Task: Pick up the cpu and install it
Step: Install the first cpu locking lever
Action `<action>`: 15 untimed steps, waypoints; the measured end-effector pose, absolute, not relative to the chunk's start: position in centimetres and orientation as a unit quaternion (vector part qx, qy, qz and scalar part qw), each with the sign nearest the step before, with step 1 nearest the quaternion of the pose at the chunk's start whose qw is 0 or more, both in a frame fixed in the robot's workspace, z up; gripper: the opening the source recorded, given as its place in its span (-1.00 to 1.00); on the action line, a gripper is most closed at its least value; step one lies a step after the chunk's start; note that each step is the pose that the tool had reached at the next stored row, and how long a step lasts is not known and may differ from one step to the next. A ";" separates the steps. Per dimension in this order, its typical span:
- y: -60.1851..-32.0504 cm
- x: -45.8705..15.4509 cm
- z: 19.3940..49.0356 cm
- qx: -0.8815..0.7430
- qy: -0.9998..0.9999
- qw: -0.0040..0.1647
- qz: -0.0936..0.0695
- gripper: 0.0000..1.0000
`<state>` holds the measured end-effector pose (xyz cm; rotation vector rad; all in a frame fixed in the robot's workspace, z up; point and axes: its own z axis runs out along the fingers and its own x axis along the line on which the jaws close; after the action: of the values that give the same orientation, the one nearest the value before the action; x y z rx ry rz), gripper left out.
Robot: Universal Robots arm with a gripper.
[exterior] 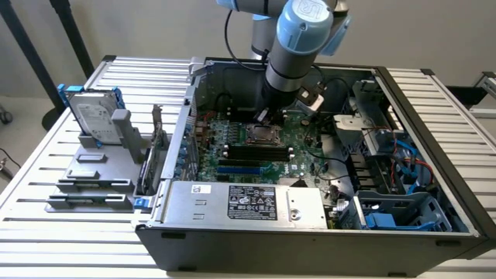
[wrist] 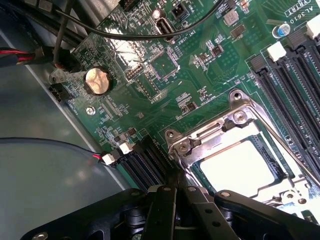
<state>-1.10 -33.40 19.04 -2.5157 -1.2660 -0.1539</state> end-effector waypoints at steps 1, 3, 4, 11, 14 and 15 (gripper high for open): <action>-33.4 -1.1 19.0 -0.880 -0.443 0.160 -0.053 -0.79; -33.5 -1.0 19.0 -0.881 -0.443 0.161 -0.052 -0.79; -33.5 -1.0 19.0 -0.881 -0.443 0.161 -0.052 -0.79; -33.5 -1.0 19.1 -0.880 -0.442 0.164 -0.052 -0.79; -33.5 -1.0 19.1 -0.880 -0.442 0.167 -0.053 -0.79; -33.5 -0.9 19.1 -0.879 -0.442 0.168 -0.053 -0.79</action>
<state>-0.94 -33.47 19.05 -2.5019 -1.2588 -0.1521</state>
